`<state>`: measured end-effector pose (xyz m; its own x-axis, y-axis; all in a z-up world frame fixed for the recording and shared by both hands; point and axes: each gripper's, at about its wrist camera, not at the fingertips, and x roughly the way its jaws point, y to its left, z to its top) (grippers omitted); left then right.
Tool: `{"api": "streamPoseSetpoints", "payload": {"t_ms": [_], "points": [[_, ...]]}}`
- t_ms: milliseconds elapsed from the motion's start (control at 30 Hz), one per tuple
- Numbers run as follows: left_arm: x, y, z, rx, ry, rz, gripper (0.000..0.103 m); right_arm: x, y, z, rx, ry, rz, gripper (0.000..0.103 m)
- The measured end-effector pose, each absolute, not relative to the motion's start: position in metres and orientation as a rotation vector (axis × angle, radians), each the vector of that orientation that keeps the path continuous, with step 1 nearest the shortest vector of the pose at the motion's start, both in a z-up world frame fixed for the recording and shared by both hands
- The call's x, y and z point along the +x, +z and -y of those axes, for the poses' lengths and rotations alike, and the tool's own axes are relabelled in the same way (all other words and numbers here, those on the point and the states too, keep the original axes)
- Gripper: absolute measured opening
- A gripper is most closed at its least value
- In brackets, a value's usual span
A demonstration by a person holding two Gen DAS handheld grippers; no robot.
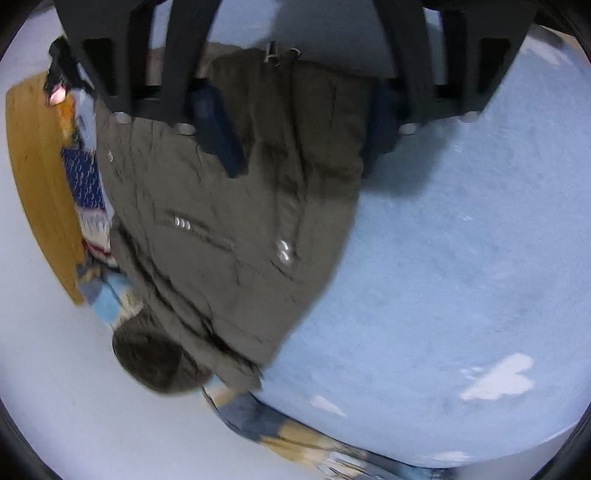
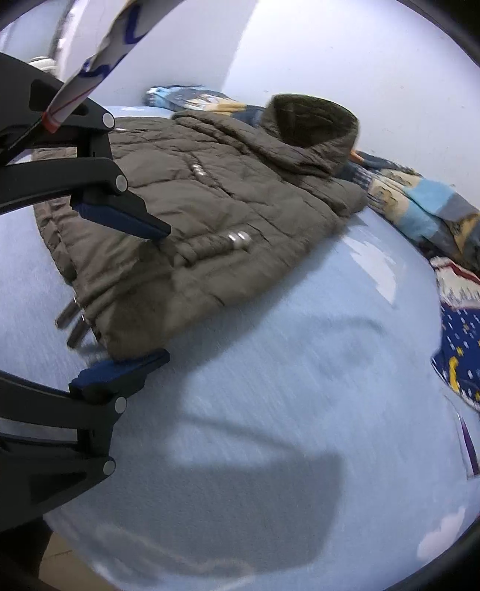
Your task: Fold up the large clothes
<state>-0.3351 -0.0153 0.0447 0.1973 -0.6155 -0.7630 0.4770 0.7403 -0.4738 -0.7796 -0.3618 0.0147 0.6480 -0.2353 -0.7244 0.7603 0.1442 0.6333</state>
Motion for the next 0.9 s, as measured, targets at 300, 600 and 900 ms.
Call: {"api": "streamPoseSetpoints", "payload": {"t_ms": [300,600,900], "points": [[-0.355,0.061,0.021,-0.005,-0.775,-1.016,0.021,-0.766,0.039,0.344,1.061,-0.750,-0.526,0.014],[-0.369,0.076,0.012,0.049,-0.771,-0.971,0.019,-0.766,0.071,0.312,0.904,-0.795,-0.546,0.012],[-0.360,0.091,0.004,0.026,-0.655,-0.932,0.060,-0.776,0.070,0.320,0.937,-0.849,-0.583,0.038]]}}
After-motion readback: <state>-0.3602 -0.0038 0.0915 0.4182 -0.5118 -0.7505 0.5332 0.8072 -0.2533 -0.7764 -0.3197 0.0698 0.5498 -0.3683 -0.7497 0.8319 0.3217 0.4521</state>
